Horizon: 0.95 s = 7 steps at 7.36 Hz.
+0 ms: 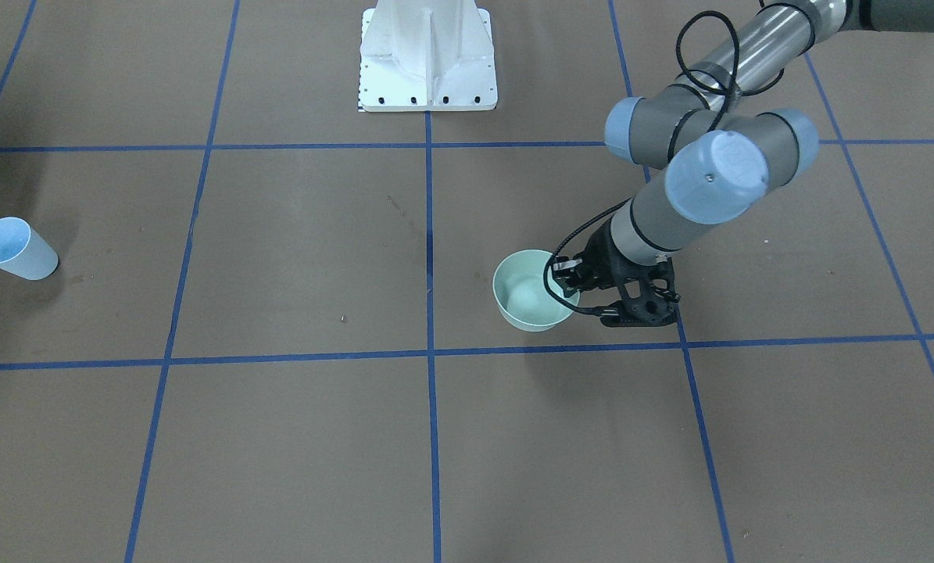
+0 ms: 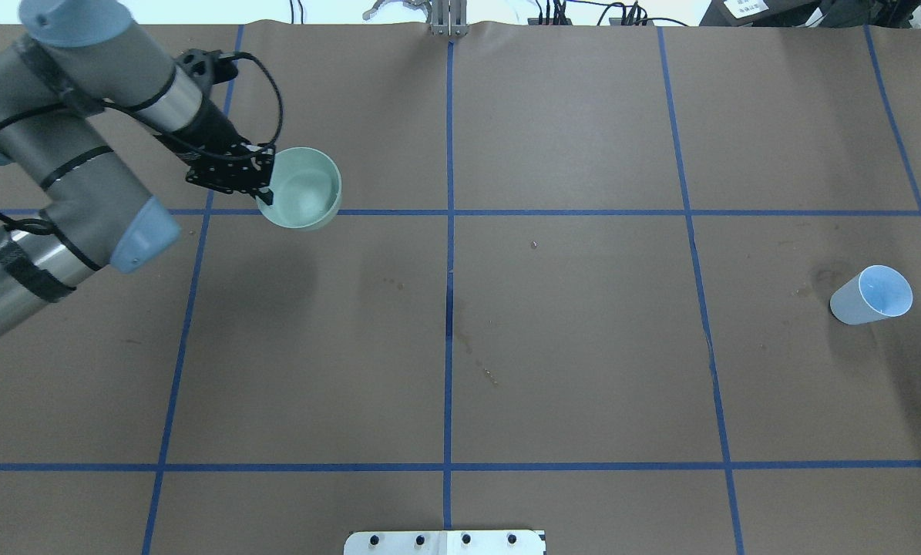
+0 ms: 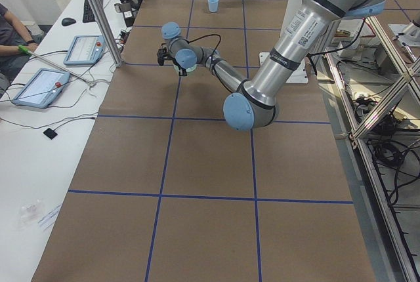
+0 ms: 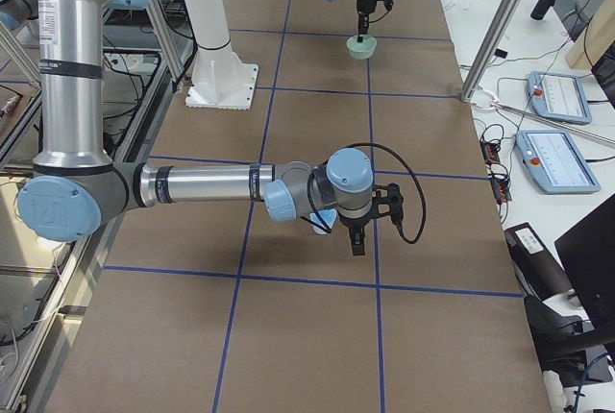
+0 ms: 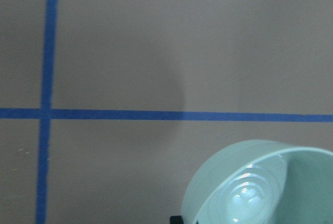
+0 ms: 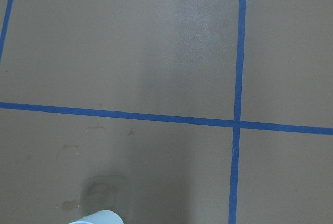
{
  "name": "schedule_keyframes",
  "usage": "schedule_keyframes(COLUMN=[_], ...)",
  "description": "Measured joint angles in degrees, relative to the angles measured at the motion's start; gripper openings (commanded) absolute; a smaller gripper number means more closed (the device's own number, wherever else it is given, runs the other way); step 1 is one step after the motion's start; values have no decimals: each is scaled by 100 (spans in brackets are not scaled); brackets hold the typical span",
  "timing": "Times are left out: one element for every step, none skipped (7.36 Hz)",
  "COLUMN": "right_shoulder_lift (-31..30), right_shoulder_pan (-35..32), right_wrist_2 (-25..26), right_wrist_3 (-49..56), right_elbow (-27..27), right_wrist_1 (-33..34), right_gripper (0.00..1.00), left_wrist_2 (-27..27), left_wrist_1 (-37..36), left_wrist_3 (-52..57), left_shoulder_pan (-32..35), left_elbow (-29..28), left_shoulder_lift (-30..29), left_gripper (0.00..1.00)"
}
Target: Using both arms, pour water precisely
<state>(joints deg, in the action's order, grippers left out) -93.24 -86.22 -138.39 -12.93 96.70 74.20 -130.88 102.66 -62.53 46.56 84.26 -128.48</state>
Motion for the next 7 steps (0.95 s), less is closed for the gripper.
schedule_keyframes(right_shoulder_lift=[0, -2, -6, -8, -11, -15, -15], right_shoulder_pan=[0, 0, 0, 0, 0, 0, 0], right_wrist_2=[-8, -8, -5, -11, -17, -20, -21], right_wrist_3=[-11, -13, -12, -14, -16, -15, -13], right_elbow=[-4, -12, -21, -24, -27, -27, -28], right_wrist_1=[-1, -1, 0, 4, 4, 1, 1], right_gripper=[100, 100, 100, 100, 100, 100, 100], left_wrist_2=[118, 165, 197, 249, 311, 343, 374], left_wrist_1=[-48, -64, -65, -58, -42, -28, -20], left_wrist_3=[-247, -489, -700, -819, -888, -935, -958], left_shoulder_pan=[-247, -488, -745, -941, -1088, -1189, -1264], left_elbow=[-103, -175, -217, -252, -284, -326, -377], left_shoulder_lift=[-202, -352, -456, -525, -571, -622, -674], left_gripper=[0, 0, 0, 0, 0, 0, 15])
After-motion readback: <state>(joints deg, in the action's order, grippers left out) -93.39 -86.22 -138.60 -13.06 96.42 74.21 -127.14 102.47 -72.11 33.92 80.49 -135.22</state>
